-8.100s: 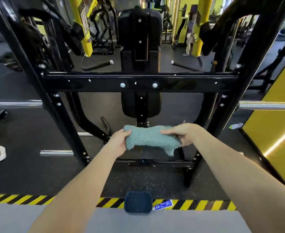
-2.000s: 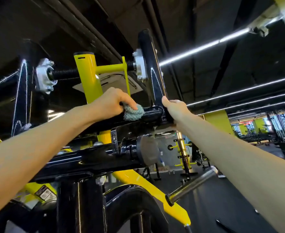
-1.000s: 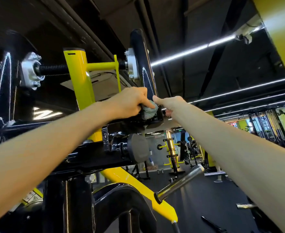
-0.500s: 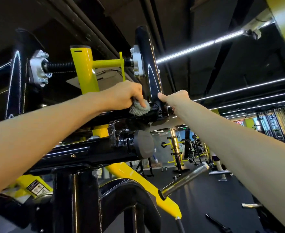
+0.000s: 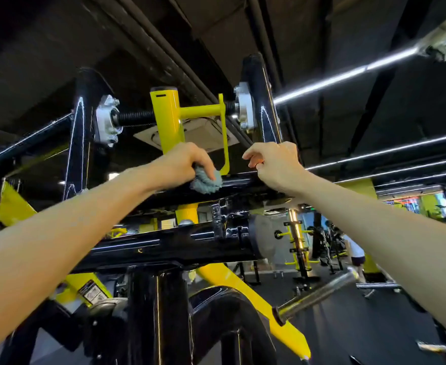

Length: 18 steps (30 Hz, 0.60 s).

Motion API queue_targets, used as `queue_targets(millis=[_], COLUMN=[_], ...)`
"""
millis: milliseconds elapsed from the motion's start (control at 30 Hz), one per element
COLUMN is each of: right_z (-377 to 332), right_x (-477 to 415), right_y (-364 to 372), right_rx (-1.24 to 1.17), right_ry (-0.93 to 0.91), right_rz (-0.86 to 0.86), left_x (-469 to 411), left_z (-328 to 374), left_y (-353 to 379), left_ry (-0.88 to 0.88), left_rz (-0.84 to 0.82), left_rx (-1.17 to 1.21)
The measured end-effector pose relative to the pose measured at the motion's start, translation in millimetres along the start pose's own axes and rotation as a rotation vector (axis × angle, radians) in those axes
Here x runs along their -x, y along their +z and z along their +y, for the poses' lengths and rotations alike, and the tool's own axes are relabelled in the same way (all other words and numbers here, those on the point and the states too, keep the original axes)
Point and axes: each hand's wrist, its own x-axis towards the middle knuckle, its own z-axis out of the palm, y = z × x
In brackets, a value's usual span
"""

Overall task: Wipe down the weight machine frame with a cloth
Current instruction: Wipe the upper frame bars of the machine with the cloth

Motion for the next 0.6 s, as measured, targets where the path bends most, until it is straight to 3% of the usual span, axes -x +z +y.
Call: queue_targets(millis=[100,300,433,600], right_z=[5,-3,-9,-18], right_x=[6,2,-3,-13], right_y=[2,0,7,11], right_rx=[-0.044,-0.003,0.151,0.353], right_ry=[-0.001,0.020,-0.015,0.020], right_rz=[-0.016,-0.037,-0.153,-0.249], left_x=[2,-27,-4,-32], left_z=[-8,47,22,53], left_y=[-21,17,-9,14], left_ry=[-0.170,-0.102,-0.324,-0.254], left_rz=[-0.096,-0.157,-0.261,-0.191], left_rx=[-0.135,-0.263,-0.417,-0.150])
